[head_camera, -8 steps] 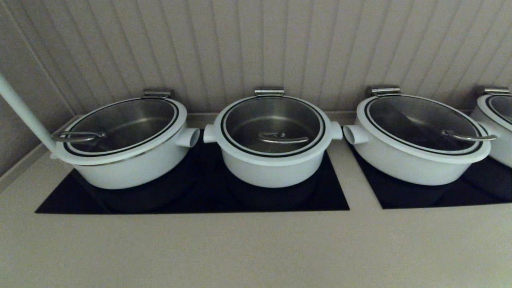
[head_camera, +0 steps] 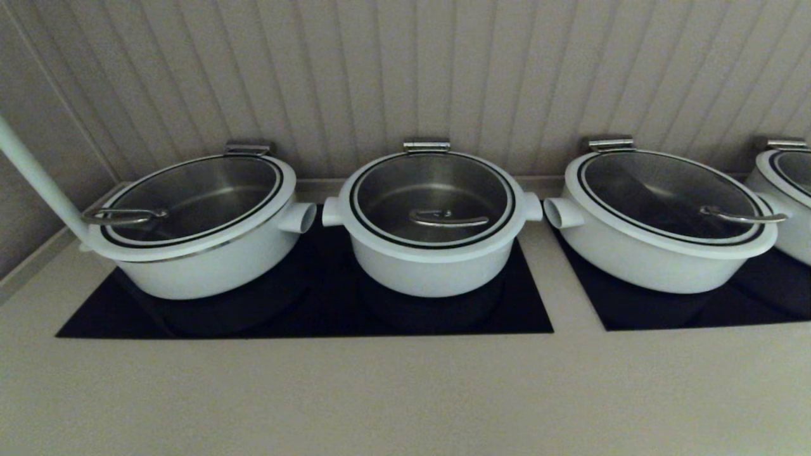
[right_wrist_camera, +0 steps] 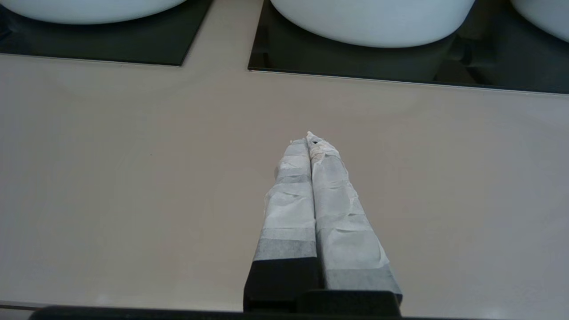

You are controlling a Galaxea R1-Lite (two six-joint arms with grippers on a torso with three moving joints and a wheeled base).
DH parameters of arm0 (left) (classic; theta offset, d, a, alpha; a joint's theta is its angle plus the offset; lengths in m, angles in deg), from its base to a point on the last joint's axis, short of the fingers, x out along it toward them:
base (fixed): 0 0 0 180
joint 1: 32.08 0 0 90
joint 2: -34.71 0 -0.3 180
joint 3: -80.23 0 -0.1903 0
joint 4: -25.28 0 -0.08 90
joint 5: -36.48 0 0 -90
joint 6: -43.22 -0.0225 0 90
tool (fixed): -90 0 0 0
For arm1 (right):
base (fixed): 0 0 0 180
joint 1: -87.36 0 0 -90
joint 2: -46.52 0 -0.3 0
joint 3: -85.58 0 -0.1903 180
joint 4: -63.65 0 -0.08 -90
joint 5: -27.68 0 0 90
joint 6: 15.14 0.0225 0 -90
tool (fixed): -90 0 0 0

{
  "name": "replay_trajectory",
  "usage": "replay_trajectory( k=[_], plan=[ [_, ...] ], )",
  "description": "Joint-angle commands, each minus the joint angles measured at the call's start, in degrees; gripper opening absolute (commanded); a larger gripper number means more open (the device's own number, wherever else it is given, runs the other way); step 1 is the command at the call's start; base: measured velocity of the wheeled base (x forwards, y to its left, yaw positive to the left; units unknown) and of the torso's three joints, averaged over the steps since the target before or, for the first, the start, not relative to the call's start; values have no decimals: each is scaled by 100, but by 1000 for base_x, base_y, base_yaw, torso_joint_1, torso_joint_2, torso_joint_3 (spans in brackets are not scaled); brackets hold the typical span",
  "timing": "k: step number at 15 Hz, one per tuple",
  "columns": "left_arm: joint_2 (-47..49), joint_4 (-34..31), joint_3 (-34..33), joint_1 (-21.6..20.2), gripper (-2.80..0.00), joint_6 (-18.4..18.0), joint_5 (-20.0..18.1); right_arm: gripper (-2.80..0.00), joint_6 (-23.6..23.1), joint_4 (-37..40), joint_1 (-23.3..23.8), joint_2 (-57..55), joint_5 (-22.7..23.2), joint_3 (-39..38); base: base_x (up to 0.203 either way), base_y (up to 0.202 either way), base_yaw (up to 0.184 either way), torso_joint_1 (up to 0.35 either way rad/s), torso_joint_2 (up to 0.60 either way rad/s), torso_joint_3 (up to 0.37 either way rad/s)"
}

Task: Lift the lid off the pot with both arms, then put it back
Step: Open the food pot lid a small opening with the right arm

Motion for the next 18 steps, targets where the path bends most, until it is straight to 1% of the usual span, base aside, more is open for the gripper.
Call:
replay_trajectory(
  k=[1, 4, 6, 8, 10, 12, 14, 17, 18],
  plan=[
    [6, 0, 0, -1, -280, 3, 2, -280, 10, -12, 0, 2, -13, -4, 0, 0, 0, 0, 0, 0],
    [6, -2, 0, -1, -280, -4, 2, -280, -94, -202, 1, 2, -1, 142, 0, 0, 0, 0, 0, 0],
    [6, -2, 0, 2, -280, -4, 2, -280, -102, -23, -3, -46, 2, 571, 0, 0, 0, 0, 0, 0],
    [6, -2, 0, -1, -280, -13, 2, -280, -107, 276, -4, -254, 45, 1184, 0, 0, 0, 0, 0, 0],
    [-1, -2, 0, -1, -280, -13, 2, -280, -110, 400, -9, -816, 317, 1721, 0, 0, 0, 0, 0, 0],
    [6, -2, 0, -1, -280, -14, 2, -280, -175, 343, -96, -1522, 657, 2171, 0, 0, 0, 0, 0, 0],
    [5, -2, 0, -1, -280, -22, 2, -280, -276, 134, -180, -2360, 1156, 2603, 0, 0, 0, 0, 0, 0],
    [6, -2, 0, -1, -280, -22, 2, -280, -400, -133, -224, -3422, 2480, 3162, 0, 0, 0, 0, 0, 0],
    [-2, -2, 0, -1, -280, -13, 2, -280, -543, -169, -234, -3673, 3073, 3234, 0, 0, 0, 0, 0, 0]
  ],
)
